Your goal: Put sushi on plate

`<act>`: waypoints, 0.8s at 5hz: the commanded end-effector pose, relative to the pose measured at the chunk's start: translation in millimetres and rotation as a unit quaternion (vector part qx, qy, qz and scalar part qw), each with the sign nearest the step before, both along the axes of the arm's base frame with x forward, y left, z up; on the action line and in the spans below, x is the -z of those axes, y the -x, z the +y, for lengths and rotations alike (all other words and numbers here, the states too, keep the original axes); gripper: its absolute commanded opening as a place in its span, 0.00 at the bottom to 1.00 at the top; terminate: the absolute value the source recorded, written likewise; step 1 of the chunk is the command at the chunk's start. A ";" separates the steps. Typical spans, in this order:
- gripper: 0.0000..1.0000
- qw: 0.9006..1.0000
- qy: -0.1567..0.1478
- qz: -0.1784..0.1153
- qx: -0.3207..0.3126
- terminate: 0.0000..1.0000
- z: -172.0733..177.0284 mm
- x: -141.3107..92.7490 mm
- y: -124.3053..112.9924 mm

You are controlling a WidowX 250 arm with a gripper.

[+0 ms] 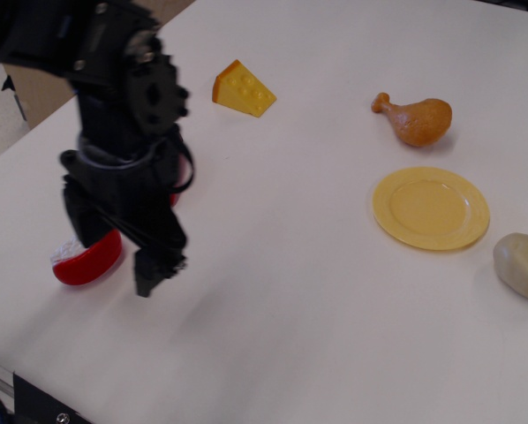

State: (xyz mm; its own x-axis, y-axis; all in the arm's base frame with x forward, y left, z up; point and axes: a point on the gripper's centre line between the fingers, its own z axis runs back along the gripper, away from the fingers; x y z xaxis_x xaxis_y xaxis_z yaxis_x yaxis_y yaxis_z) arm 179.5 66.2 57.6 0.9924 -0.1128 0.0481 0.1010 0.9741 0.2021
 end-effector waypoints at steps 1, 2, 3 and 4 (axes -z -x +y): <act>1.00 0.999 0.014 -0.032 -0.006 0.00 53.2 6.2 -7.0; 1.00 0.998 0.041 -0.042 0.009 0.00 60.3 20.2 -14.0; 1.00 0.997 0.059 -0.040 0.022 0.00 60.9 33.7 -18.9; 1.00 0.995 0.074 -0.045 0.041 0.00 44.6 32.5 -20.0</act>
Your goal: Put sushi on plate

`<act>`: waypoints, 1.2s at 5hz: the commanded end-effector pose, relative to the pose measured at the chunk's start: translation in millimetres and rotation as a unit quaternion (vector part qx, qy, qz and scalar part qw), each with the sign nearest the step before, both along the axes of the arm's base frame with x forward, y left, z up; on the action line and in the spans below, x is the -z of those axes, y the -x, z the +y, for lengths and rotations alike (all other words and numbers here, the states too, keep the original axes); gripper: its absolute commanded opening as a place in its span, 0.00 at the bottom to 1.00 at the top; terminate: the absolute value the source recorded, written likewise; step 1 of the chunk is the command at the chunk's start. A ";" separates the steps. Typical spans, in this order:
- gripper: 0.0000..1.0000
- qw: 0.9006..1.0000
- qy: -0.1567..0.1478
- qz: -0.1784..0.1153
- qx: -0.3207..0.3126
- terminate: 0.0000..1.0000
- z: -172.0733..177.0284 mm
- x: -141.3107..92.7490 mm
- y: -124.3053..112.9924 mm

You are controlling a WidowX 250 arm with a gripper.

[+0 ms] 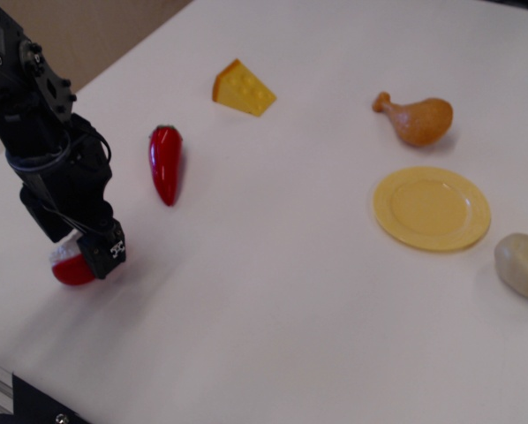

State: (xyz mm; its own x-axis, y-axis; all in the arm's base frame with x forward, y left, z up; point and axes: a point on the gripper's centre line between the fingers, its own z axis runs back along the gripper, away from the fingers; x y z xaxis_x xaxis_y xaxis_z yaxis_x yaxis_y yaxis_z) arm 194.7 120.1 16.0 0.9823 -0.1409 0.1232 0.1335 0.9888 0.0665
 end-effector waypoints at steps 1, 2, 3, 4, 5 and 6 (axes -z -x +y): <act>1.00 0.999 -0.004 -0.002 0.040 0.00 -29.9 -3.0 -6.8; 0.00 0.998 -0.003 -0.006 0.064 0.00 -53.1 -5.4 -3.7; 0.00 0.997 0.007 -0.009 0.081 0.00 -74.3 -10.1 -2.5; 0.00 0.995 0.034 -0.020 0.094 0.00 -103.4 -21.7 -7.7; 0.00 0.992 0.047 -0.027 0.113 0.00 -135.1 -37.3 -21.1; 0.00 0.987 0.069 -0.040 0.140 0.00 -171.7 -54.9 -43.2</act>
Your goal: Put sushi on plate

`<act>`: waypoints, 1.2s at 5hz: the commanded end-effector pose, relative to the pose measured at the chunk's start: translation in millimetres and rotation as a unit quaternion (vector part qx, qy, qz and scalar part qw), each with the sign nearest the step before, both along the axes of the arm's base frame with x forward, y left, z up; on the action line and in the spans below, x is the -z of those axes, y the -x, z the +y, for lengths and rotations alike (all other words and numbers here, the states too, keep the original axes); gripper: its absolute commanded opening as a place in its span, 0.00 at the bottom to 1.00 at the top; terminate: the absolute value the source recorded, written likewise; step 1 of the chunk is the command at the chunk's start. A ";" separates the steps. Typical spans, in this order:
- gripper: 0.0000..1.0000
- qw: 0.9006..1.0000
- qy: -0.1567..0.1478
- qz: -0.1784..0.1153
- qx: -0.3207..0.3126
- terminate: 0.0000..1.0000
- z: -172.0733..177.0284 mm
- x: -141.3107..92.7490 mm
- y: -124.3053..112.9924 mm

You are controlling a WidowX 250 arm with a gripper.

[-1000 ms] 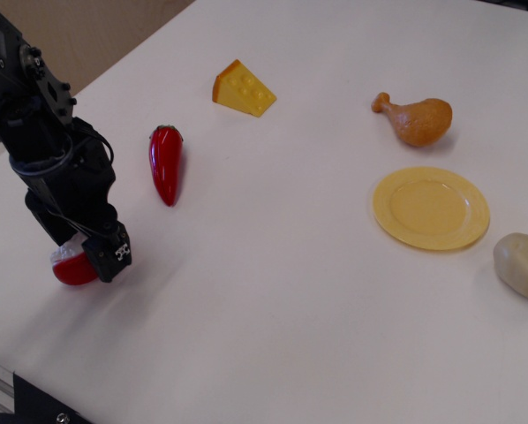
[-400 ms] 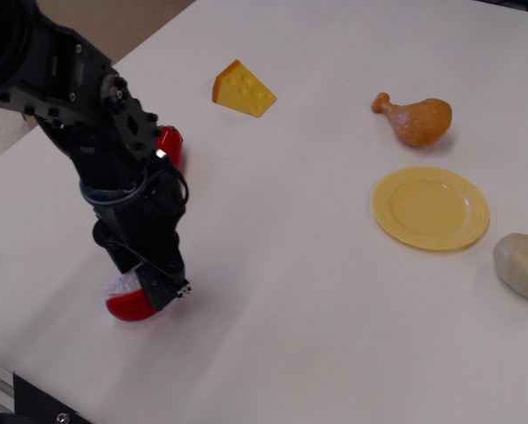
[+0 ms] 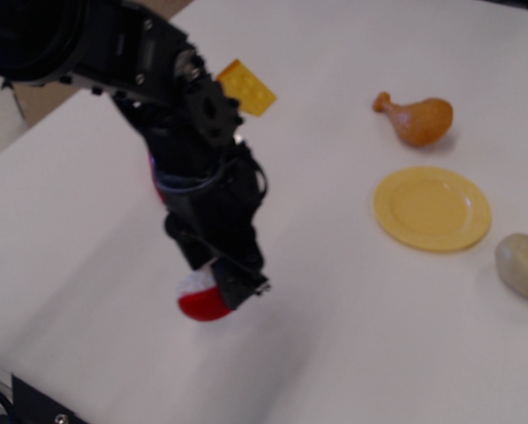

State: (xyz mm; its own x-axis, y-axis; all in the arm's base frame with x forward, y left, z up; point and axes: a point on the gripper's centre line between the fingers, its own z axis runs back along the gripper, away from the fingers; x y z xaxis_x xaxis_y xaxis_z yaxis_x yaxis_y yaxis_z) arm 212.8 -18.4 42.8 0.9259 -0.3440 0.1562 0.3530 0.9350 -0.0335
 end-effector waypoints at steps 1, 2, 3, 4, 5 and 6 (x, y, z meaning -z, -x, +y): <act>0.00 0.998 0.013 -0.039 0.054 0.00 -59.1 -31.6 -54.8; 0.00 0.998 0.008 -0.043 0.055 0.00 -69.3 -28.9 -86.3; 0.00 0.998 0.006 -0.041 0.053 0.00 -76.5 -22.1 -115.1; 0.00 0.999 0.002 -0.029 0.035 0.00 -81.8 -14.1 -140.9; 0.00 0.999 0.001 -0.028 0.032 0.00 -86.2 -14.3 -155.2; 1.00 0.999 0.016 -0.031 0.008 0.00 -85.2 -17.7 -156.2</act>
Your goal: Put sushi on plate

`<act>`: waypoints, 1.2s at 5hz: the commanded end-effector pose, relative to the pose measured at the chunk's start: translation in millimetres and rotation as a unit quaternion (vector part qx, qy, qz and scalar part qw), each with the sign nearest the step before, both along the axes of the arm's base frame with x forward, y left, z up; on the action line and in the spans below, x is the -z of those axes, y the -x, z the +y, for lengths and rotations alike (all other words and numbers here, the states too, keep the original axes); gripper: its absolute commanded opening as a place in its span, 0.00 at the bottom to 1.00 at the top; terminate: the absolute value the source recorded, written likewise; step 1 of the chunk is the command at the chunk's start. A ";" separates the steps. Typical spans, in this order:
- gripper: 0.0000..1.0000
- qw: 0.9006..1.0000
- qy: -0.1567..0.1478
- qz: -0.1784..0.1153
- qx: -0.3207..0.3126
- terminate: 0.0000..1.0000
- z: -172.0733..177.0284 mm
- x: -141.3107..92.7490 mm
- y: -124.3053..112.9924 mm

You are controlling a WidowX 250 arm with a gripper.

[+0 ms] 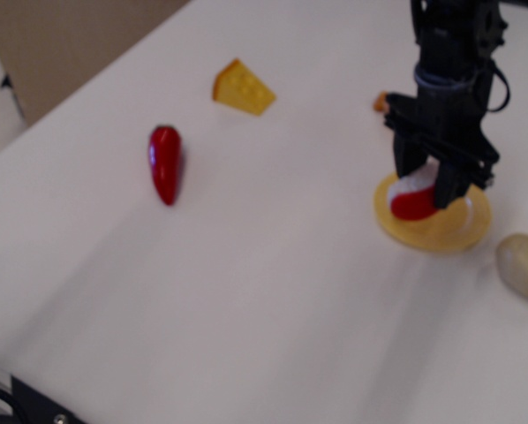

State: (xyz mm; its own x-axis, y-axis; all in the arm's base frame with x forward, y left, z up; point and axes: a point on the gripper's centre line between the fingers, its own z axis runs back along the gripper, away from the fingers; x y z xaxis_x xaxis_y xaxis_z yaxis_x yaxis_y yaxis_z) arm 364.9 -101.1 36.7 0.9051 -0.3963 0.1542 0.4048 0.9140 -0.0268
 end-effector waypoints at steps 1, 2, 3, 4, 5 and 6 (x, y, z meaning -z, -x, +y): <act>1.00 0.999 0.019 -0.034 -0.021 0.00 0.6 -29.8 4.2; 1.00 0.999 0.007 -0.033 -0.043 0.00 8.1 -48.7 22.2; 1.00 0.998 0.009 -0.035 -0.051 0.00 19.5 -64.3 48.6; 1.00 0.998 0.009 -0.035 -0.051 0.00 19.5 -64.3 48.6; 1.00 0.998 0.009 -0.035 -0.051 0.00 19.5 -64.3 48.6; 1.00 0.998 0.009 -0.035 -0.051 1.00 19.5 -64.3 48.6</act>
